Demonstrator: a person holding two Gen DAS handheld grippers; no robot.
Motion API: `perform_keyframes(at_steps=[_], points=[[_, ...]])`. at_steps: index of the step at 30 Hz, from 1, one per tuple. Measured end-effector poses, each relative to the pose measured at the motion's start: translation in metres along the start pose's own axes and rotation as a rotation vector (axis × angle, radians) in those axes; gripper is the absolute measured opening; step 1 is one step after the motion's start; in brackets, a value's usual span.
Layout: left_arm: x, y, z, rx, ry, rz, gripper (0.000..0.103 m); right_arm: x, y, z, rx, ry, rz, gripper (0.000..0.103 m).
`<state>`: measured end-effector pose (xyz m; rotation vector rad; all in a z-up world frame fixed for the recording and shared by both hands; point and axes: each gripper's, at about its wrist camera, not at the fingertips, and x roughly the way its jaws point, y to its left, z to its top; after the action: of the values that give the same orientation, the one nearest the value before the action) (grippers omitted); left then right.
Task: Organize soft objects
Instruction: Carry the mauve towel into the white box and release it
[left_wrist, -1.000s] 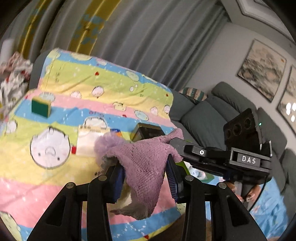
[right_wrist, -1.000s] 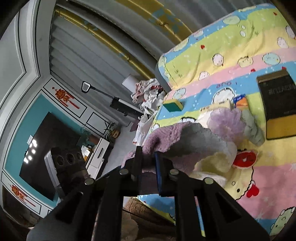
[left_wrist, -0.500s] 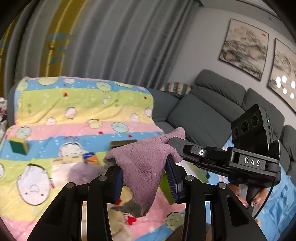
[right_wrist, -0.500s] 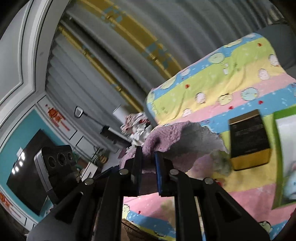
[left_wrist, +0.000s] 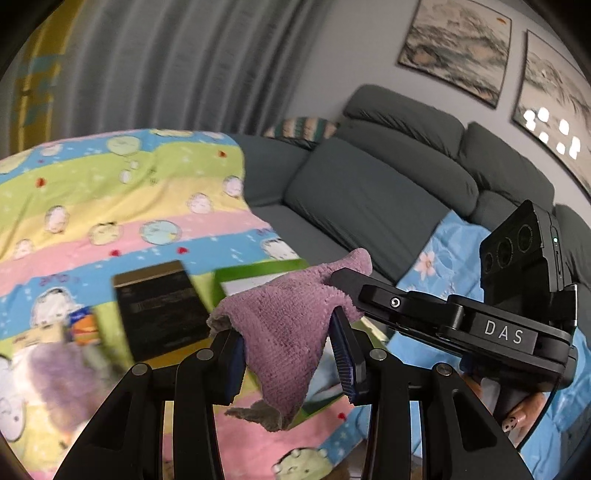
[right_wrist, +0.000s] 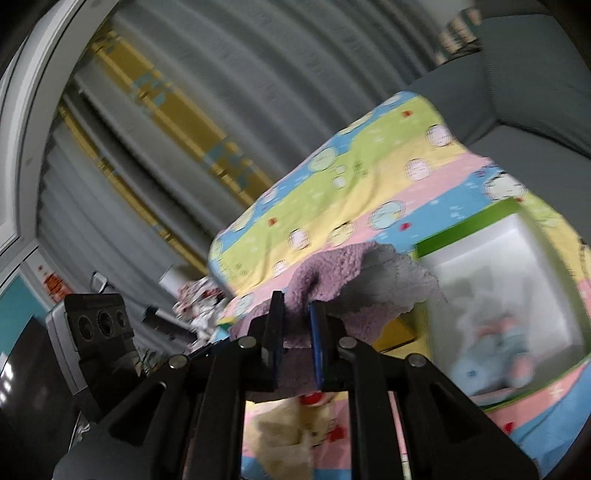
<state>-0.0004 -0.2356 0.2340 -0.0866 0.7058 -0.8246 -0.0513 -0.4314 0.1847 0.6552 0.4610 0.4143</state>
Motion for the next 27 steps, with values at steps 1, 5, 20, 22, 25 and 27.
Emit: perform_keyframes(at_steps=[1, 5, 20, 22, 25, 27], points=[[0.009, -0.003, 0.001, 0.0, 0.015, -0.019, 0.04, -0.004, -0.009, 0.002, 0.005, -0.014, -0.029, 0.014], [0.046, -0.014, 0.002, -0.003, 0.069, -0.098, 0.04, -0.012, -0.037, 0.007, 0.04, -0.041, -0.102, 0.014], [0.139, -0.016, -0.016, 0.015, 0.199, -0.086, 0.041, 0.018, -0.105, 0.009, 0.113, -0.022, -0.398, 0.016], [0.143, -0.017, -0.019, 0.034, 0.221, -0.068, 0.041, 0.02, -0.11, 0.007, 0.106, -0.018, -0.471, 0.027], [0.14, -0.017, -0.022, 0.029, 0.222, -0.077, 0.047, 0.017, -0.111, 0.005, 0.099, -0.021, -0.499, 0.042], [0.134, -0.017, -0.021, 0.021, 0.215, -0.085, 0.067, 0.012, -0.109, 0.004, 0.103, -0.032, -0.489, 0.06]])
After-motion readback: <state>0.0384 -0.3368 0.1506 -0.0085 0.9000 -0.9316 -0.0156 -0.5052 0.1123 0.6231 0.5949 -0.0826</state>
